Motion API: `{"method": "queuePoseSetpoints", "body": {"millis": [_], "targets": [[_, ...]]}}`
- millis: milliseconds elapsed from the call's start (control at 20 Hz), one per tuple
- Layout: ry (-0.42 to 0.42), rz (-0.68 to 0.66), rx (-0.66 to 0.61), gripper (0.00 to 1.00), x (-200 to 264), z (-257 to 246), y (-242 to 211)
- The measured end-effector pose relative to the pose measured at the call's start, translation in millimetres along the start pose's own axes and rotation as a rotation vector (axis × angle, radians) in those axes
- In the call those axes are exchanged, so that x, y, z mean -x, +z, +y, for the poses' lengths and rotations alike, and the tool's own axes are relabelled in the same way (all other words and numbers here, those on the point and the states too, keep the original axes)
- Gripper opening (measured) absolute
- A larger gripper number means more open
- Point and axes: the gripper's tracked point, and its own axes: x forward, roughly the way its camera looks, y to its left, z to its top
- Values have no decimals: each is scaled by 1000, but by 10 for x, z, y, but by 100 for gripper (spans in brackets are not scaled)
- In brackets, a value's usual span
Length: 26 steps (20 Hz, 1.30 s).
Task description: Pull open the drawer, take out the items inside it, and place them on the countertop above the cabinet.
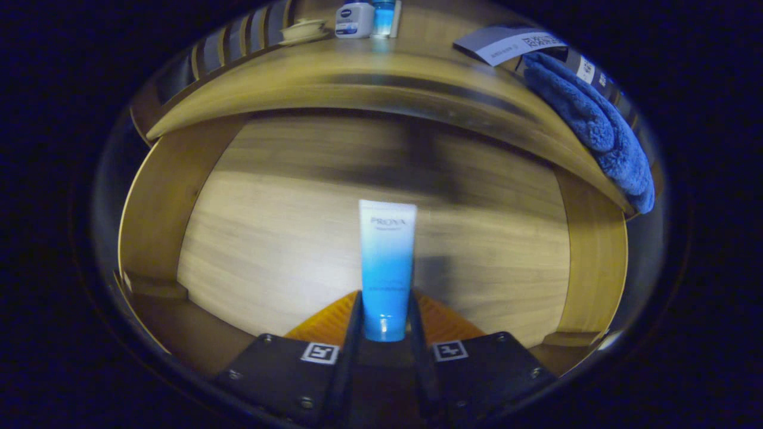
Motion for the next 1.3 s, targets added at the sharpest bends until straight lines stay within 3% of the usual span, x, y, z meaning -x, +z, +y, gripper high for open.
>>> {"method": "queuePoseSetpoints", "body": {"millis": [150,200,700,1100,1300], "targets": [[-15,-23,-11,39,4,2,22],[-10,-38,-16,32,25,27,43],[-41,-188,13,31,529,-9,151],[-46,-446,-9,31,1102,-35,396],[-51,-589,-10,31,1434,6,797]]}}
